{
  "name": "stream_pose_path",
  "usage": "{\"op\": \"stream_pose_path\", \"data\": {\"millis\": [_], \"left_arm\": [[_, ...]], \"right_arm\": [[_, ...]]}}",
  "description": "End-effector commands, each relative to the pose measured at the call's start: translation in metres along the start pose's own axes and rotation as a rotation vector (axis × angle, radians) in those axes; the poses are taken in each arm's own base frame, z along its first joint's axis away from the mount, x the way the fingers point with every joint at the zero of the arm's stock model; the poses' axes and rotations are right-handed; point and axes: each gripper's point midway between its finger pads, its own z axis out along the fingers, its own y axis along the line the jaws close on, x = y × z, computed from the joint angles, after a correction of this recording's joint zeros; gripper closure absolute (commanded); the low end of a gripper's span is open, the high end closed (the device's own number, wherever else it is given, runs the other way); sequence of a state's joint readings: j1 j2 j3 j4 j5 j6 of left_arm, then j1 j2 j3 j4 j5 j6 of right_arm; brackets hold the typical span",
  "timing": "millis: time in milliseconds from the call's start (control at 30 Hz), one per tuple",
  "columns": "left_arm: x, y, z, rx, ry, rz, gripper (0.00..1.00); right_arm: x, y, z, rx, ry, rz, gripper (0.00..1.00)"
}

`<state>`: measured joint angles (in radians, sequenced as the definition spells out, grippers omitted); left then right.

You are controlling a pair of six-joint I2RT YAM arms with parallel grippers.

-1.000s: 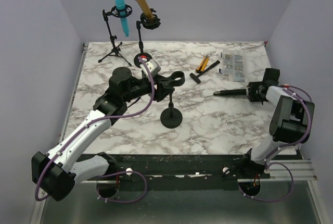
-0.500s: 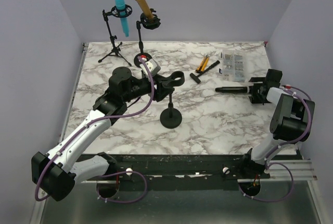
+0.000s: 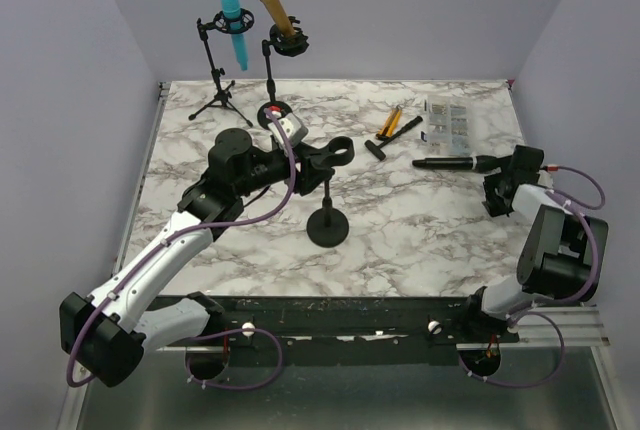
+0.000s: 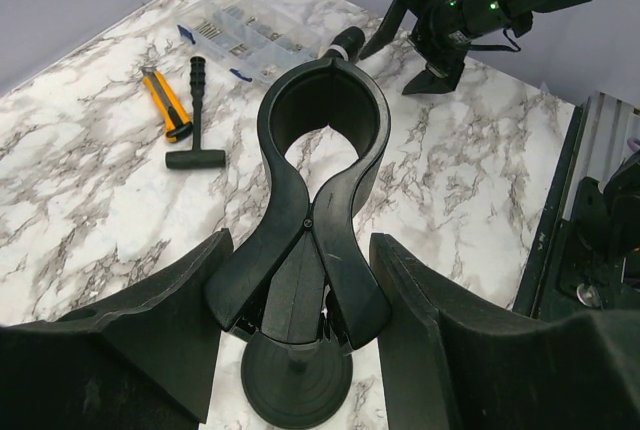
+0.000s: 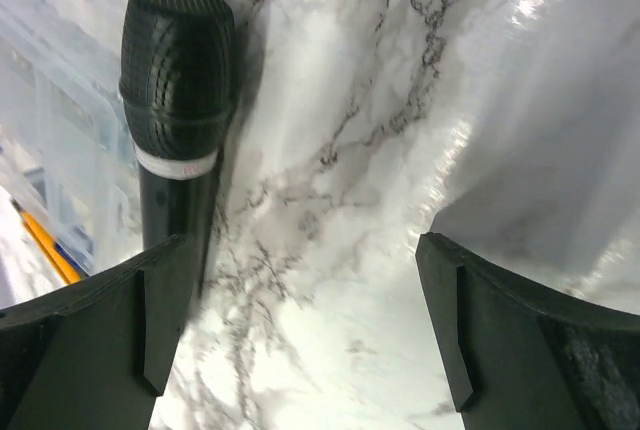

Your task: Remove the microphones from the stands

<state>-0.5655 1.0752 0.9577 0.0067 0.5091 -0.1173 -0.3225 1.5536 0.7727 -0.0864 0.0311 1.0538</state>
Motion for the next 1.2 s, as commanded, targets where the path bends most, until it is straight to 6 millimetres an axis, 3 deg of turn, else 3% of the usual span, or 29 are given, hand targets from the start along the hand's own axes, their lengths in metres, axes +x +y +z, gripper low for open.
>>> {"op": "stream_pose_path", "data": {"millis": [0, 100, 167, 233, 433, 500, 733, 900, 1033, 1167], "left_arm": [[-0.023, -0.012, -0.009, 0.022, -0.052, 0.019, 0.68], [-0.023, -0.013, -0.010, 0.027, -0.054, 0.019, 0.51], [-0.025, -0.012, -0.012, 0.020, -0.059, 0.021, 0.40], [-0.026, -0.014, -0.015, 0.018, -0.066, 0.028, 0.22], [-0.028, -0.019, -0.021, 0.031, -0.083, 0.065, 0.01], [-0.030, -0.020, -0.025, 0.030, -0.093, 0.088, 0.01], [-0.047, -0.008, -0.055, -0.125, -0.202, 0.178, 0.01], [-0.061, 0.019, -0.089, -0.359, -0.319, 0.177, 0.01], [-0.064, 0.037, -0.110, -0.504, -0.369, 0.161, 0.01], [-0.063, 0.039, -0.112, -0.518, -0.374, 0.149, 0.01]], "right_arm": [[-0.003, -0.006, -0.025, -0.019, -0.010, -0.198, 0.00], [0.009, 0.024, -0.048, -0.210, 0.059, -0.347, 0.00], [0.029, 0.045, -0.068, -0.345, 0.147, -0.402, 0.00], [0.053, 0.065, -0.092, -0.484, 0.233, -0.458, 0.00], [0.162, 0.116, -0.175, -0.756, 0.521, -0.699, 0.00], [0.189, 0.127, -0.208, -0.863, 0.590, -0.713, 0.00], [0.224, 0.149, -0.293, -1.063, 0.703, -0.673, 0.00], [0.224, 0.161, -0.343, -1.184, 0.720, -0.650, 0.00], [0.229, 0.169, -0.369, -1.231, 0.773, -0.635, 0.00], [0.245, 0.174, -0.383, -1.262, 0.810, -0.626, 0.00]]}}
